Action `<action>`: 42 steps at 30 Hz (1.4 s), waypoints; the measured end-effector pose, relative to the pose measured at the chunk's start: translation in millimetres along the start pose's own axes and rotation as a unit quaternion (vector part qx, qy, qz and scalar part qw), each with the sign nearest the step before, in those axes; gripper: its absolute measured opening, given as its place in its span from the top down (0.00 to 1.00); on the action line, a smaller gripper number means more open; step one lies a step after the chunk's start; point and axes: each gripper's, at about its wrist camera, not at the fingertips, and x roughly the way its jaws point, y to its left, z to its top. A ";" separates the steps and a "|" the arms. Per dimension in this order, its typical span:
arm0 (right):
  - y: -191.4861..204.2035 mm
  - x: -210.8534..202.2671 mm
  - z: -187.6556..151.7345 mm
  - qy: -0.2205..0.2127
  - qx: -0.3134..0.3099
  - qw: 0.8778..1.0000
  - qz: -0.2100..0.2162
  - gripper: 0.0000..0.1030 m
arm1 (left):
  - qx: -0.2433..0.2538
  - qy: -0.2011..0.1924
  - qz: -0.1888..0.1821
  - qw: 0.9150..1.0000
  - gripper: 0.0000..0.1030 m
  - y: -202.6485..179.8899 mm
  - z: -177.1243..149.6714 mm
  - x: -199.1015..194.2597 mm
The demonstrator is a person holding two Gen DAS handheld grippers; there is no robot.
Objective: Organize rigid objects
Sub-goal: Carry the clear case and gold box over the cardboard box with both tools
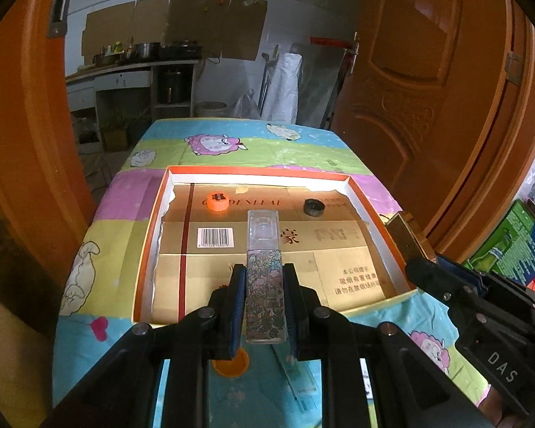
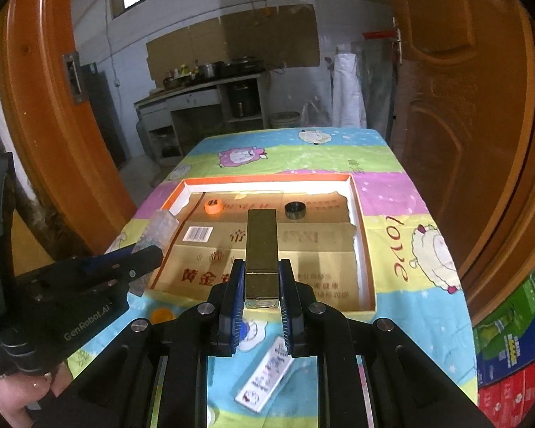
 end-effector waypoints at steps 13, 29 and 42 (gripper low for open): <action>-13.6 55.3 18.8 0.021 0.005 1.000 0.006 0.82 | -0.008 0.025 -0.001 1.000 0.80 9.7 18.2 47.1; -25.6 109.0 29.0 0.050 0.011 0.999 0.007 0.82 | -0.017 0.053 0.009 0.998 0.80 22.9 27.4 94.9; -29.1 127.4 24.0 0.069 0.014 0.998 0.006 0.82 | -0.019 0.069 0.014 0.997 0.80 26.7 26.4 112.7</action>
